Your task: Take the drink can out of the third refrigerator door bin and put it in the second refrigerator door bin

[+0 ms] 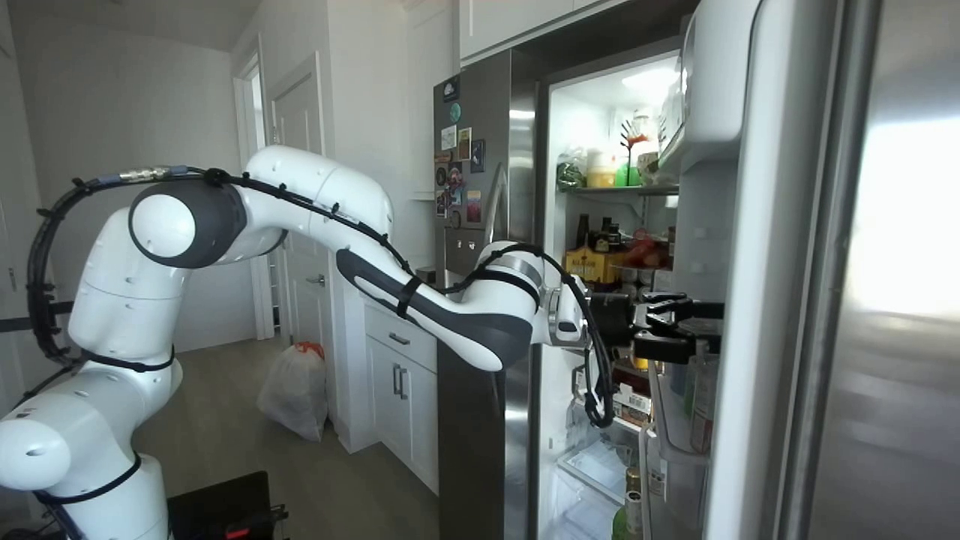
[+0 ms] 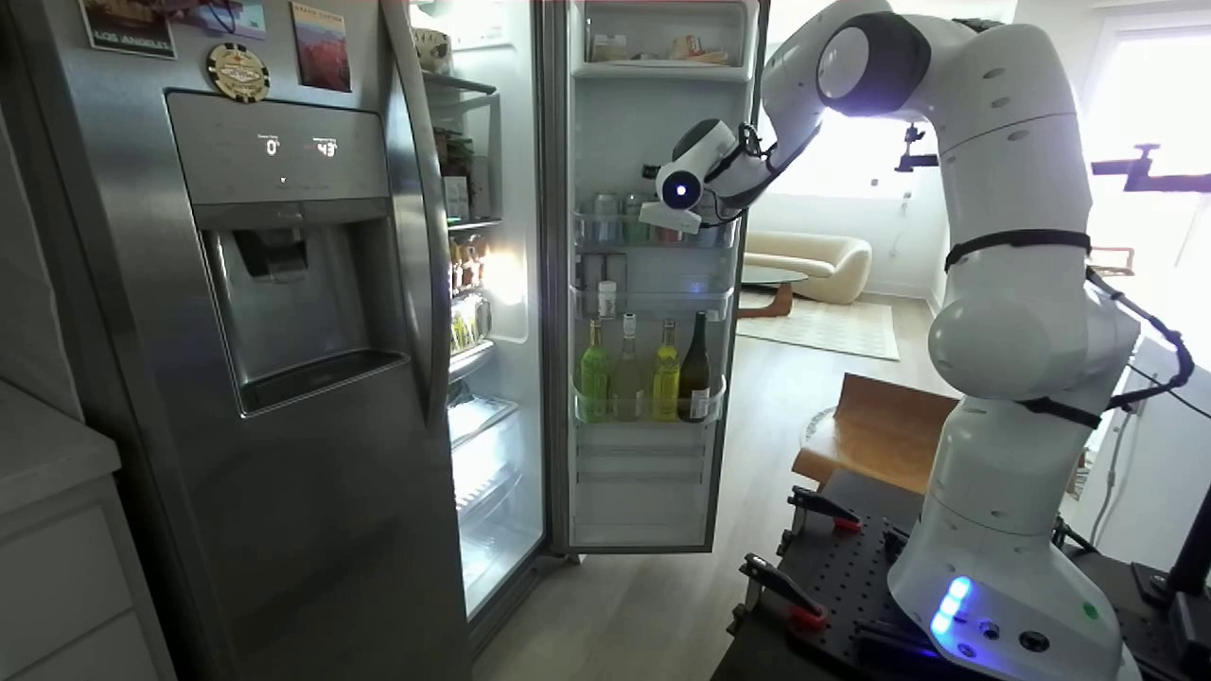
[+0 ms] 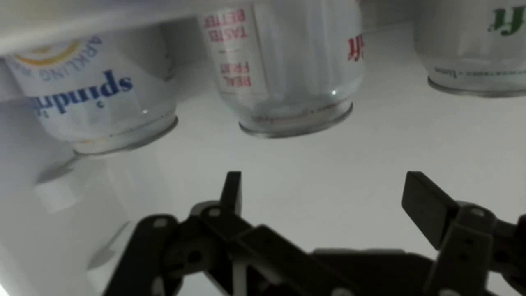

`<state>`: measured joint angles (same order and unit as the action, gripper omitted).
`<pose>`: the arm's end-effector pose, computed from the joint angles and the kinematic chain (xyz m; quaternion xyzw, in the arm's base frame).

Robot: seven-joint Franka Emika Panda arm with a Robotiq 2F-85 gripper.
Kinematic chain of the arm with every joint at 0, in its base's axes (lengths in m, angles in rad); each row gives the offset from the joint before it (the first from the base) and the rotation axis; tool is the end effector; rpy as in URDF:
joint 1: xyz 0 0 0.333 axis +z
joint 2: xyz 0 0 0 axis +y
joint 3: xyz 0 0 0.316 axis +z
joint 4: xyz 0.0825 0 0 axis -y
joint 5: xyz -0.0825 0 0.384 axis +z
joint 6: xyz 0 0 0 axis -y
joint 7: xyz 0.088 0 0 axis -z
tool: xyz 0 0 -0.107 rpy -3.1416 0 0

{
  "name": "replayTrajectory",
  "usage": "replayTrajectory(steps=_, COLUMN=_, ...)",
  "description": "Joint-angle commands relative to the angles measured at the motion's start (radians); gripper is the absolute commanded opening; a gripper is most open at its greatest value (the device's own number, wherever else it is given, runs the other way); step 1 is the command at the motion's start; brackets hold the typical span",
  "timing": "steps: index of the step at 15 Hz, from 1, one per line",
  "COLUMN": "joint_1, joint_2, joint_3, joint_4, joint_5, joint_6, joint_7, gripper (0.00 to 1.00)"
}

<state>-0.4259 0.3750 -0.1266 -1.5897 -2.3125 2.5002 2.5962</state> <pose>0.6086 -0.3550 0.4700 0.5640 -0.3710 0.6746 0.2986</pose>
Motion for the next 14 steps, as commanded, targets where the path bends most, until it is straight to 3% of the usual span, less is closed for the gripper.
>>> replayTrajectory(steps=1, joint_1=0.011, joint_2=-0.107, joint_3=-0.025, joint_4=-0.091, joint_5=0.021, joint_6=0.081, joint_7=-0.036, gripper=0.96)
replayTrajectory(steps=9, joint_1=0.0, joint_2=-0.267, joint_3=-0.054, joint_4=-0.218, joint_5=0.112, joint_6=0.292, joint_7=-0.17, gripper=0.96)
replayTrajectory(steps=14, joint_1=-0.01, joint_2=-0.344, joint_3=-0.076, joint_4=-0.288, joint_5=0.301, joint_6=0.445, joint_7=-0.378, gripper=0.95)
